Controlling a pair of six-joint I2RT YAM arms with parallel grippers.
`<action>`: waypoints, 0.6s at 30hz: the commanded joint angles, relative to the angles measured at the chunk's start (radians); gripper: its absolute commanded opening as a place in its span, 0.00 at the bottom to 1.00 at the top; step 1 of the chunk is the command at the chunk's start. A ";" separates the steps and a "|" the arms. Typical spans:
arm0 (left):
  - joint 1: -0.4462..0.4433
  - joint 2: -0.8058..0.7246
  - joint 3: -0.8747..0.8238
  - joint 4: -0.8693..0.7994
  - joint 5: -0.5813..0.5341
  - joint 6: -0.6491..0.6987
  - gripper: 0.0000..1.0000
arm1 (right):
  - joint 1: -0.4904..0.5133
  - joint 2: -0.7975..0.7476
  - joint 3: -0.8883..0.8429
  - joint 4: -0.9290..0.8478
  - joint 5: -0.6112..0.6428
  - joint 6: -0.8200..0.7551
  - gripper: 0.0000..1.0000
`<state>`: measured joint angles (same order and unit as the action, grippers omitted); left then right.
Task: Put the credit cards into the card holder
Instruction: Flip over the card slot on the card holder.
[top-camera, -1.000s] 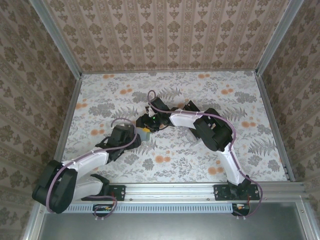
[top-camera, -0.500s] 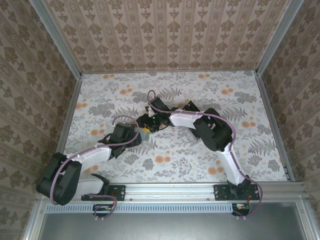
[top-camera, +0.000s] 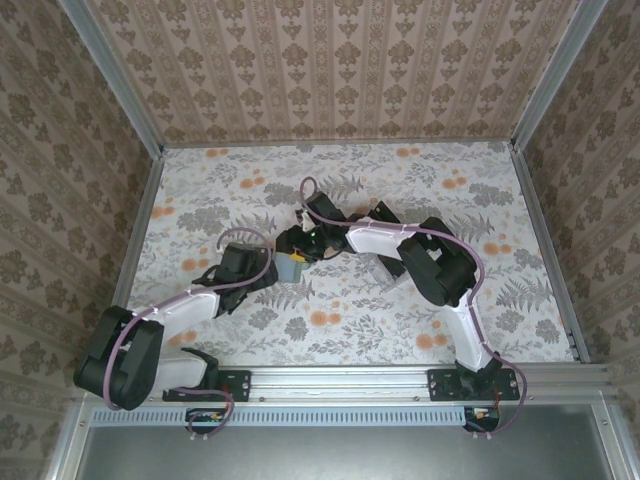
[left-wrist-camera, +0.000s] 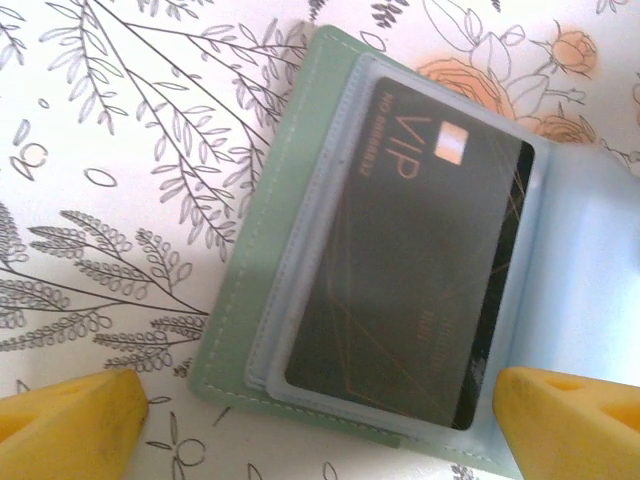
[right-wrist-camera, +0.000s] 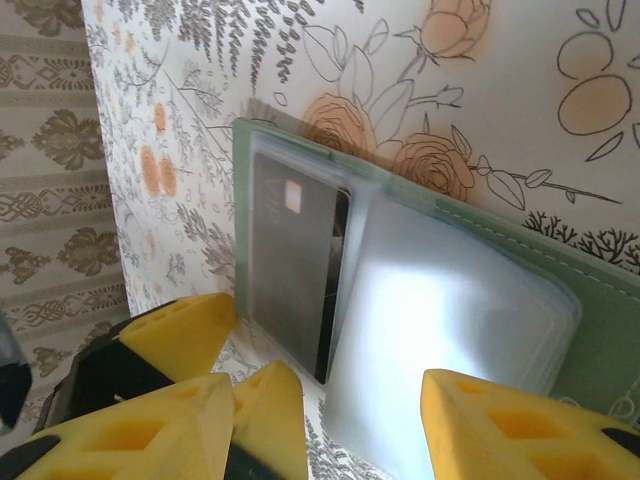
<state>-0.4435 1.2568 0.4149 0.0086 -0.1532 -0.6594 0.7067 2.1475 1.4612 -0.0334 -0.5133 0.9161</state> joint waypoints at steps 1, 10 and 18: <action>0.025 0.024 -0.030 -0.043 -0.043 -0.016 1.00 | -0.003 -0.056 -0.026 -0.029 0.046 -0.022 0.54; 0.035 -0.001 -0.036 -0.033 -0.022 -0.008 1.00 | 0.013 -0.071 -0.006 -0.132 0.139 -0.087 0.54; 0.038 -0.134 0.014 -0.137 -0.033 0.006 1.00 | 0.023 -0.047 0.030 -0.294 0.204 -0.227 0.53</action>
<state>-0.4107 1.1584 0.4072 -0.0597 -0.1654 -0.6605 0.7246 2.1159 1.4681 -0.2306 -0.3458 0.7582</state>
